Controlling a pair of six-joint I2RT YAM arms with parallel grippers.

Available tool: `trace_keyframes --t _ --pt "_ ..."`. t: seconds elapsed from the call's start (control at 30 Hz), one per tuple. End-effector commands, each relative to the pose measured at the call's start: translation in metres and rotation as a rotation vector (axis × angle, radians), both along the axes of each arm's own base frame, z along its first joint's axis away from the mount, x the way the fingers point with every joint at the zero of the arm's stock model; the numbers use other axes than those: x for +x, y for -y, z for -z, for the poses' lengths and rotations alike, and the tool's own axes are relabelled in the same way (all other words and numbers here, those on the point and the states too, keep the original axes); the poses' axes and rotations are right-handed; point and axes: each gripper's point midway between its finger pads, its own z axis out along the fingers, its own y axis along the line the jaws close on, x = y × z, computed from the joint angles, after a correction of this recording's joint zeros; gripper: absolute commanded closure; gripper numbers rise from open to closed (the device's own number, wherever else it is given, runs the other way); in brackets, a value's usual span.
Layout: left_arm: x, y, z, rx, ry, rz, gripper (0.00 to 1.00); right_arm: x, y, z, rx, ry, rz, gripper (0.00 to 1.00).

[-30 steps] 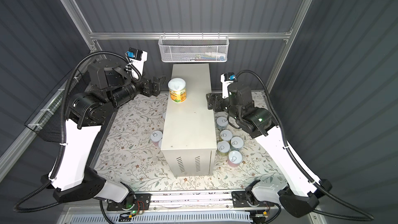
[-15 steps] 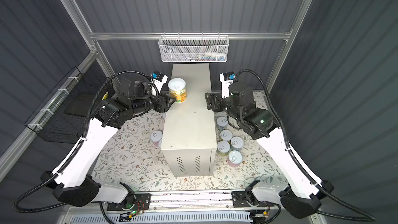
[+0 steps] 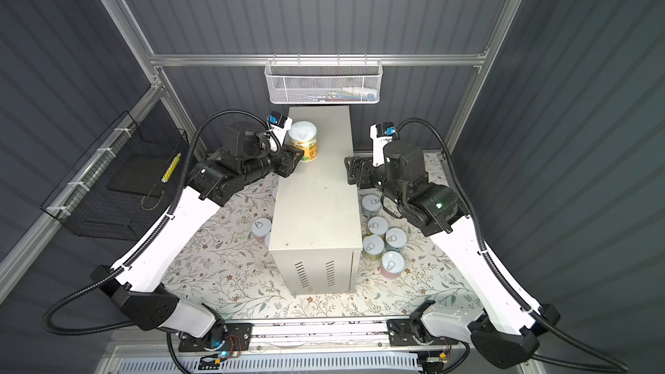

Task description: Place and organize the canned foods onto the counter

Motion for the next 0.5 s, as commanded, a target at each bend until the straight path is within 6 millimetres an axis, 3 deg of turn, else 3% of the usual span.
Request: trace_keyframes --t 0.0,0.13,0.47 --pt "0.019 -0.001 -0.011 0.001 0.068 -0.052 0.55 0.001 -0.001 0.006 -0.001 -0.008 0.006 0.15" --pt "0.036 0.005 -0.011 0.003 0.089 -0.076 0.47 0.008 -0.004 0.009 -0.015 -0.012 0.005 0.14" --pt "0.084 0.020 -0.014 -0.044 0.111 -0.125 0.45 0.025 -0.014 0.006 -0.019 -0.009 -0.014 0.14"
